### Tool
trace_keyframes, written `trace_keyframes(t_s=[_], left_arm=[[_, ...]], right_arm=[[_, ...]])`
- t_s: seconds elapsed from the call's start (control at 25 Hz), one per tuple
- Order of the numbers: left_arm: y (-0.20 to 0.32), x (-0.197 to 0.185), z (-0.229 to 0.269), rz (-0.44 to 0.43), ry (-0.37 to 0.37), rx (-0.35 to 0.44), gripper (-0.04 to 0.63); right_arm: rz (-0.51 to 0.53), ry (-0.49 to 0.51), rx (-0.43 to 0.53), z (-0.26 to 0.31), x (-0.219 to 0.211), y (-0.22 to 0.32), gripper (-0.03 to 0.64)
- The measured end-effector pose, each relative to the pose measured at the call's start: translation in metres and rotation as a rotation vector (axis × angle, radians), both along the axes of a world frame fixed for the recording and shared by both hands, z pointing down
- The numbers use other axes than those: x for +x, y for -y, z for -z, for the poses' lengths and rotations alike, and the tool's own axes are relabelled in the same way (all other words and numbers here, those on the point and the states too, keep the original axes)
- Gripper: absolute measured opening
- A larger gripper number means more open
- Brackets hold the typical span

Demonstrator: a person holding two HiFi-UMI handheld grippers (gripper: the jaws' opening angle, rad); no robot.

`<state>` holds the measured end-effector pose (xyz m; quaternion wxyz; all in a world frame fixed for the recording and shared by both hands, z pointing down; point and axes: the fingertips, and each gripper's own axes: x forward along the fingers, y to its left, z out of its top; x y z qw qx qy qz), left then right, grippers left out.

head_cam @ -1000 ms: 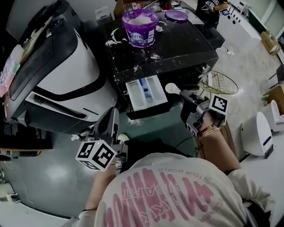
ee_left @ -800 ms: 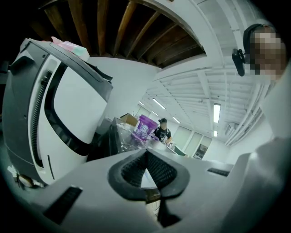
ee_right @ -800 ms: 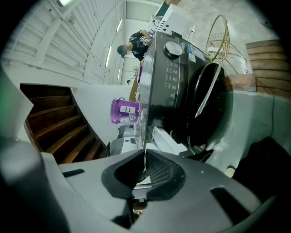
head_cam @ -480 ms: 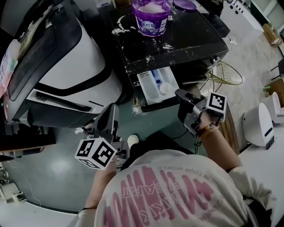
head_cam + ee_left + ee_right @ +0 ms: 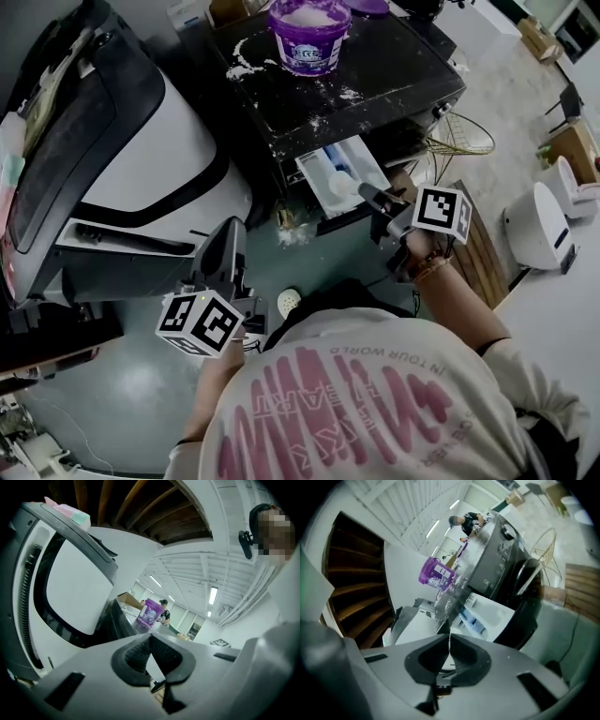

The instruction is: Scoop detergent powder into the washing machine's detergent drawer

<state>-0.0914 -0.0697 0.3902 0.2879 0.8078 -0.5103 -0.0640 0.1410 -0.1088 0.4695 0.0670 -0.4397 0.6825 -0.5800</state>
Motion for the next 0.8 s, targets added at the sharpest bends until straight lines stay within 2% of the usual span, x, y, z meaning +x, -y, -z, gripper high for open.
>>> trace_keyframes(t_s=[0.12,0.32,0.52,0.8], left_arm=[[0.004,-0.008,0.001,-0.018,-0.024,0.015,0.0],[0.004,-0.027,0.004,-0.024,-0.038,0.036,0.0],[0.006,-0.044,0.002,-0.01,-0.059,0.038,0.0],[0.01,-0.051,-0.004,-0.044,-0.075,0.036,0.0]], right_arm=[[0.07,-0.198,0.069,0.001,-0.009,0.0,0.005],[0.245,-0.562,0.155,-0.007,-0.023,-0.005,0.005],[0.396,-0.763,0.169,-0.017,-0.031,-0.01,0.005],[0.651,-1.022,0.215,-0.022,-0.049,-0.012,0.006]])
